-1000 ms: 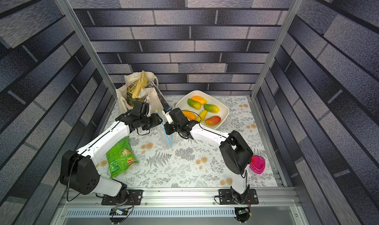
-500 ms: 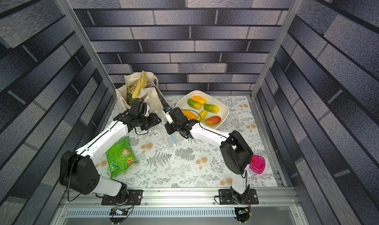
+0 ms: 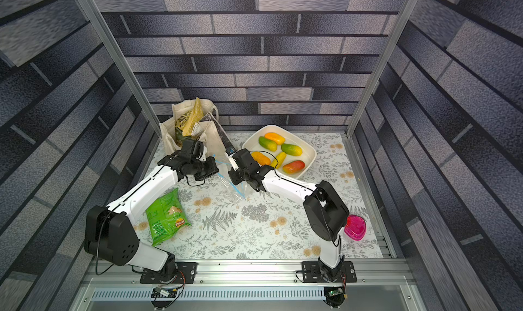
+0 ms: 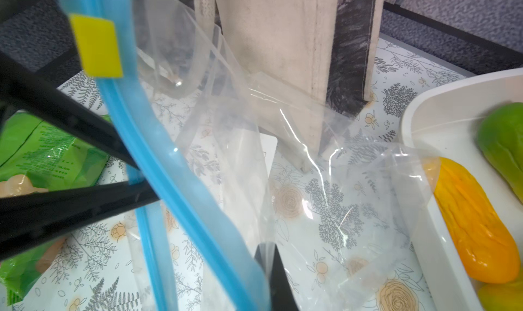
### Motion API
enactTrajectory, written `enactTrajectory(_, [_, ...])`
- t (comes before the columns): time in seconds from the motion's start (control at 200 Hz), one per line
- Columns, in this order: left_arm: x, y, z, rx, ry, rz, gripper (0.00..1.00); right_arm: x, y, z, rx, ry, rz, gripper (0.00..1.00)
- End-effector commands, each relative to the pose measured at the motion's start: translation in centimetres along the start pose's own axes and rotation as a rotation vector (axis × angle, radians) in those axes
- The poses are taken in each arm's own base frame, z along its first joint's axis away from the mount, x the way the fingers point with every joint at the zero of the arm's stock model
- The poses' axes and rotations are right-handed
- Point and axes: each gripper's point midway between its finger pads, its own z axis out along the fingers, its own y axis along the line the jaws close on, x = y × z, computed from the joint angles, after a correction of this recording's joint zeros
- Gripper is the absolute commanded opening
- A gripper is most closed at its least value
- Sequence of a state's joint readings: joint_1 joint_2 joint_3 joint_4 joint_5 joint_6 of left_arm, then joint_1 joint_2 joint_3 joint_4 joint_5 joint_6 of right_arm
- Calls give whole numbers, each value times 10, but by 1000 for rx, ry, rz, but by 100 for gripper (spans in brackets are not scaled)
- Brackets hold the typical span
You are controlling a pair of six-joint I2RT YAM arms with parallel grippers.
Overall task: Place the mango in a zip-top bag and seal the zipper
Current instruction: Open the zipper of the food storage bag at the center of the board.
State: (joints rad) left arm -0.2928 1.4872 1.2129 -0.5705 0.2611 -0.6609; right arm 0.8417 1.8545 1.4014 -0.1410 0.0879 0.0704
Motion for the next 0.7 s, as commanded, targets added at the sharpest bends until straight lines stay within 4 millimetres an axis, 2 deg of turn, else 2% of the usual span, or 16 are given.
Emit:
enactTrajectory(0.0, [0, 12, -21, -35, -36, 13, 0, 12, -24, 0, 109, 48, 54, 0])
enactTrajectory(0.17, [8, 14, -22, -27, -21, 32, 0, 11, -20, 2, 53, 78, 165, 0])
enactTrajectory(0.341, [13, 17, -26, -31, -22, 52, 0, 19, -39, 3, 158, 129, 232, 0])
enactTrajectory(0.381, [15, 17, -25, -27, -17, 53, 0, 19, -37, 3, 146, 135, 240, 0])
enactTrajectory(0.441, [17, 16, -22, -16, -7, 54, 0, 15, -17, 7, 31, 126, 252, 0])
enactTrajectory(0.476, [17, 14, -20, -11, -4, 51, 0, 11, -3, 9, -52, 114, 267, 5])
enactTrajectory(0.521, [18, 11, -16, -6, 3, 51, 0, 5, 14, 8, -155, 106, 279, 18])
enactTrajectory(0.551, [19, 10, -14, -4, 7, 51, 0, 2, 24, 6, -212, 108, 286, 23])
enactTrajectory(0.696, [18, 5, -6, -15, 19, 48, 0, -11, 44, -5, -329, 117, 302, 42])
